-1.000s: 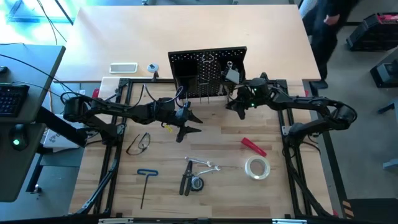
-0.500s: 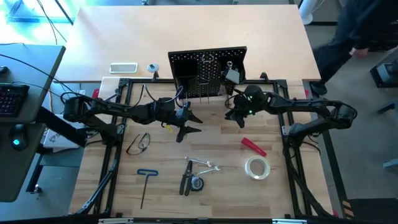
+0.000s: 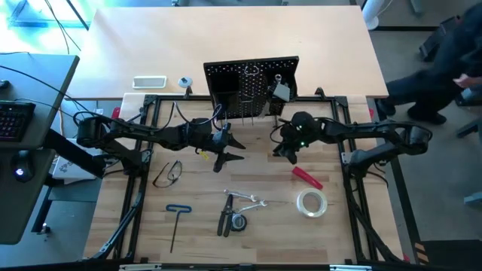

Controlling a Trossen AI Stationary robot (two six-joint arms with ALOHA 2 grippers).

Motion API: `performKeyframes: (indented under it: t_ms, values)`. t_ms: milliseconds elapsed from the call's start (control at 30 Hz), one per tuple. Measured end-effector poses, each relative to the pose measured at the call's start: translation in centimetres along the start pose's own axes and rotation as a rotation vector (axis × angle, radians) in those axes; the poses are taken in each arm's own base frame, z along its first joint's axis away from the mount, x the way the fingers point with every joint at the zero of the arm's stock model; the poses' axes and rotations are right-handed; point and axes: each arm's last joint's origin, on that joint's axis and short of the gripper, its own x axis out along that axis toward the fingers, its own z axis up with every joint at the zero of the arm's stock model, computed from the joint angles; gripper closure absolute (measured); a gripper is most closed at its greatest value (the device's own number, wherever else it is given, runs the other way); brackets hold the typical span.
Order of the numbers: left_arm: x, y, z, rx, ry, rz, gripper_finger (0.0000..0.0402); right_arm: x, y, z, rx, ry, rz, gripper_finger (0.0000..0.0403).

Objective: Hang tools onto peg board
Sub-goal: Hang the gray tape measure on the pegboard

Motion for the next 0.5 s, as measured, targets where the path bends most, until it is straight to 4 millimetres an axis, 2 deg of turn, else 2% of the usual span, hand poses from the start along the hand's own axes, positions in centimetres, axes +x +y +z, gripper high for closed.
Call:
performKeyframes:
  t_ms: [267,500]
  values:
    - [0.0,0.0,0.0,0.0,0.0,0.0,0.0222,1.4,2.8,-1.5,0.03,0.126,0.054,0.0297]
    - [0.0,0.0,0.0,0.0,0.0,0.0,0.0222,2.4,5.2,-2.6,0.024,0.161,0.01,0.0297]
